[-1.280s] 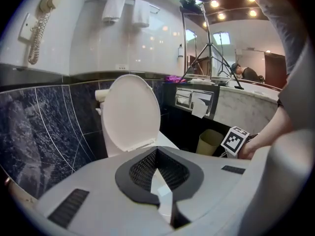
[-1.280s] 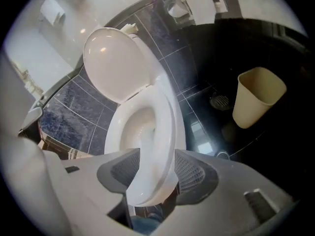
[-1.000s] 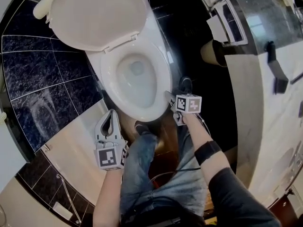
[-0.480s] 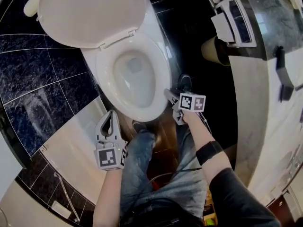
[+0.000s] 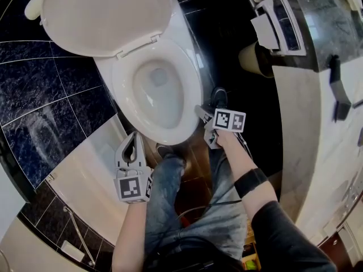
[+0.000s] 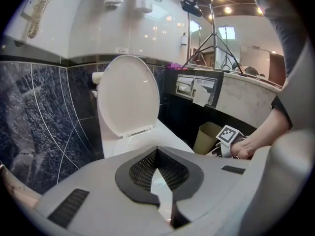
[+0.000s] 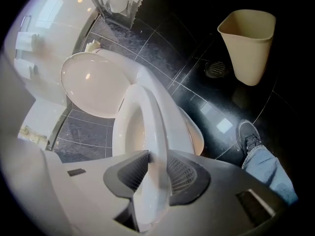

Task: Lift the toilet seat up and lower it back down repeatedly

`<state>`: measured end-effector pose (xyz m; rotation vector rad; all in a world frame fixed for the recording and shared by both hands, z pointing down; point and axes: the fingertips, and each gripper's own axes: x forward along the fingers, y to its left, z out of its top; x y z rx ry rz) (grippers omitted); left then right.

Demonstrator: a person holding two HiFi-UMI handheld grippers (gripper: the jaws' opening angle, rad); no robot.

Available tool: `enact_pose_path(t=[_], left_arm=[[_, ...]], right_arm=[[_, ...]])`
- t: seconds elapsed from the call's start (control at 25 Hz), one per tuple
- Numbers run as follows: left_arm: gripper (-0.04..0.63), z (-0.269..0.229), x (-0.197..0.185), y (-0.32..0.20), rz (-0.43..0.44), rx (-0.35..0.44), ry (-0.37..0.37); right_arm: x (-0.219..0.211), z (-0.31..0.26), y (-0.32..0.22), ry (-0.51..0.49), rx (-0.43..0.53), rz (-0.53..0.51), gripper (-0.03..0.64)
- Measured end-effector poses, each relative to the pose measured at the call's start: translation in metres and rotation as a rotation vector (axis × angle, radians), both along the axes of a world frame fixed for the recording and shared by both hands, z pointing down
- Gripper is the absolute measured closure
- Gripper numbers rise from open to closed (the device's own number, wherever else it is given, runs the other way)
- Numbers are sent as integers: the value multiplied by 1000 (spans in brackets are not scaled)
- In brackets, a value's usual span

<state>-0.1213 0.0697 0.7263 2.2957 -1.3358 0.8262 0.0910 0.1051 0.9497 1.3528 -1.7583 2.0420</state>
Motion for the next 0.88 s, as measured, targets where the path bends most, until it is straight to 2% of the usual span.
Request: enact_pose_path(t=[0.24,0.4,0.52,0.64,0.72,0.88], left_arm=[[597,-5,3,9,13,-1,2],[597,-34,17,9,-3,-15,18],[597,-45,10,27,5,-32,2],[597,-38,-12,58,34,-84,-46],[597,-28,-26,79,10,-141,-60],[597,2,-31,114,-43,-279,-35]], right_arm=[[0,-23,-2,-17,4,0,489],[2,-49,-4,-26,-1,-13,492],[5,-73,-9,-26,-2,-26,499],[4,-101,-14,-37,-9,-31,500],[2,-123,-22,-53,-6,-31,502],[1,-166,-42,-71,11,-52,502]])
